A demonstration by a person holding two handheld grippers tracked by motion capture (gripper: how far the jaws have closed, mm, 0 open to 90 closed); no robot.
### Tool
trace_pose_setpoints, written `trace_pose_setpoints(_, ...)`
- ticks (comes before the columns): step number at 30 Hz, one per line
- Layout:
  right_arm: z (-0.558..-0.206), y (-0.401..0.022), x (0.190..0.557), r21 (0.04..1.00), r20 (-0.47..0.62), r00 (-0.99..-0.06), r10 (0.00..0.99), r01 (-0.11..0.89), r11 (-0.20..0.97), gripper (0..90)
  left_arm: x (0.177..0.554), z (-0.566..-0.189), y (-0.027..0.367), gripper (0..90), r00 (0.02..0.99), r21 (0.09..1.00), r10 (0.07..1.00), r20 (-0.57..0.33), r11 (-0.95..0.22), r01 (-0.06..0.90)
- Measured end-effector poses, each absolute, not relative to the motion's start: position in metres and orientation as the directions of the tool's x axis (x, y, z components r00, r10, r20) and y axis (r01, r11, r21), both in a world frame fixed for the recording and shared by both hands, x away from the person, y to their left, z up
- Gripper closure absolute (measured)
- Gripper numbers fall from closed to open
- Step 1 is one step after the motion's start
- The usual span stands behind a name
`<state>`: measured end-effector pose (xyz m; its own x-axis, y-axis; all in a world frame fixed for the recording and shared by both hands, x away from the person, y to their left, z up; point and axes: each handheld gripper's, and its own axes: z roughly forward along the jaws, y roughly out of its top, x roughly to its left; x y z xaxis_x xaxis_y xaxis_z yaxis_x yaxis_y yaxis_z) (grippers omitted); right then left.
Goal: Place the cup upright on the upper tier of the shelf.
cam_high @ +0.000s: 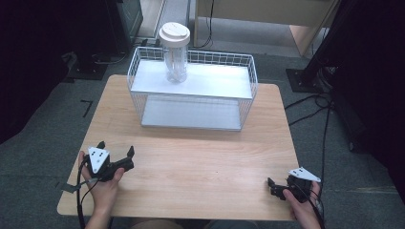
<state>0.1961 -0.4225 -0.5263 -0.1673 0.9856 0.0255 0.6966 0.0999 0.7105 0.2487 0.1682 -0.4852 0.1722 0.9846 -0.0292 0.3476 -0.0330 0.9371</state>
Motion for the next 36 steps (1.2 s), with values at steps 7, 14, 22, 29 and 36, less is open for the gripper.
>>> trace_pose_setpoints(7, -0.526, -0.423, 0.196, 0.710, 0.025, -0.161, 0.987, 0.698, 0.096, 0.6, 0.235, -0.501, 0.204, 0.0, 0.143, 0.882, 0.990, 0.011, -0.077, 0.465)
trace_pose_setpoints(14, -0.526, -0.423, 0.196, 0.710, 0.025, -0.159, 0.987, 0.697, 0.094, 0.6, 0.225, -0.508, 0.234, 0.0, 0.132, 0.852, 0.991, -0.020, -0.052, 0.520)
trace_pose_setpoints(22, -0.526, -0.423, 0.196, 0.711, 0.025, -0.159, 0.987, 0.697, 0.094, 0.6, 0.226, -0.513, 0.242, 0.0, 0.192, 0.816, 0.981, 0.003, -0.114, 0.566)
trace_pose_setpoints(29, -0.526, -0.423, 0.196, 0.711, 0.025, -0.159, 0.987, 0.697, 0.094, 0.6, 0.229, -0.514, 0.236, 0.0, 0.207, 0.793, 0.977, 0.052, -0.166, 0.587)
trace_pose_setpoints(36, -0.526, -0.423, 0.196, 0.711, 0.025, -0.159, 0.987, 0.697, 0.094, 0.6, 0.234, -0.516, 0.229, 7.6, 0.192, 0.749, 0.974, 0.117, -0.213, 0.627)
